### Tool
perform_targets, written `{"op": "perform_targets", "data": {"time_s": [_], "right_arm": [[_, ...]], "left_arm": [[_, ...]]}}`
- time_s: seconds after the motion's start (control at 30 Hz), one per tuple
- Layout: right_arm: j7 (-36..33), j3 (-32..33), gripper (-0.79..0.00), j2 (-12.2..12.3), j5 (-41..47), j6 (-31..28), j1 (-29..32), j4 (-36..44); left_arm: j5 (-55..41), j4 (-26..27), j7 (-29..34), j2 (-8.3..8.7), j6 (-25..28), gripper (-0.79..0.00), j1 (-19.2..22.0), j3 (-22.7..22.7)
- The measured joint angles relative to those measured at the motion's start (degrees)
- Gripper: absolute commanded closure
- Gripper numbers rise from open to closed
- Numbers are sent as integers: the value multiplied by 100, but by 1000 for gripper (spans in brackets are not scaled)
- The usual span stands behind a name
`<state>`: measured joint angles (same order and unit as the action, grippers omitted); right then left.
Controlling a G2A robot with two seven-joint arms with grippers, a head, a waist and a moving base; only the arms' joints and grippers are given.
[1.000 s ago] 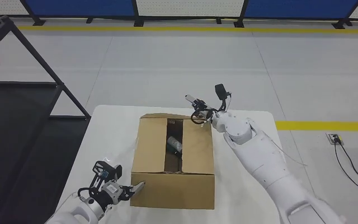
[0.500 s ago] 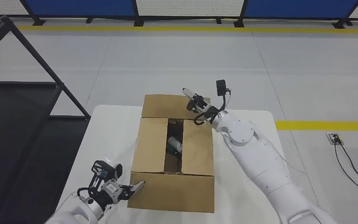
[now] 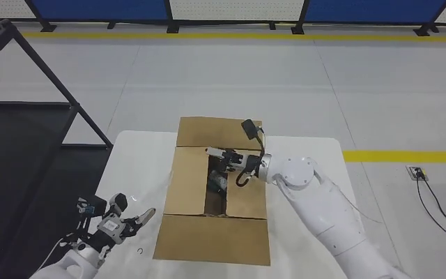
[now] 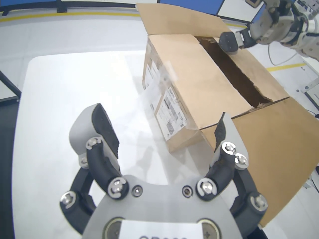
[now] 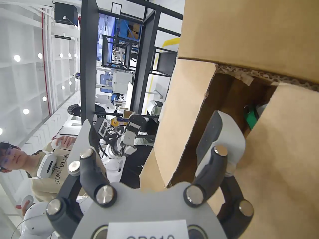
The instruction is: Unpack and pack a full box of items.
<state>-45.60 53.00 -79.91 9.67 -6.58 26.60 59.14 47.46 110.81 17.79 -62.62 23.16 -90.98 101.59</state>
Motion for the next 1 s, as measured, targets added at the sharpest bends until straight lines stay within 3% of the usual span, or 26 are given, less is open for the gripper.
{"op": "perform_targets", "data": {"time_s": [0.4,0.67,1.0], "right_arm": [[-212,-617,-785,-344,211,33,-402,-768],[-435,-769,-785,-604,779,-371,-707,-1210],[-65,-822,-785,-908,1385,-708,-965,-1263]], "left_arm": [[-48,-170,-95,16,-183,-785,-118,331],[-102,-167,-185,11,-202,-785,-194,348],[-161,-180,-213,12,-169,-785,-182,325]]}}
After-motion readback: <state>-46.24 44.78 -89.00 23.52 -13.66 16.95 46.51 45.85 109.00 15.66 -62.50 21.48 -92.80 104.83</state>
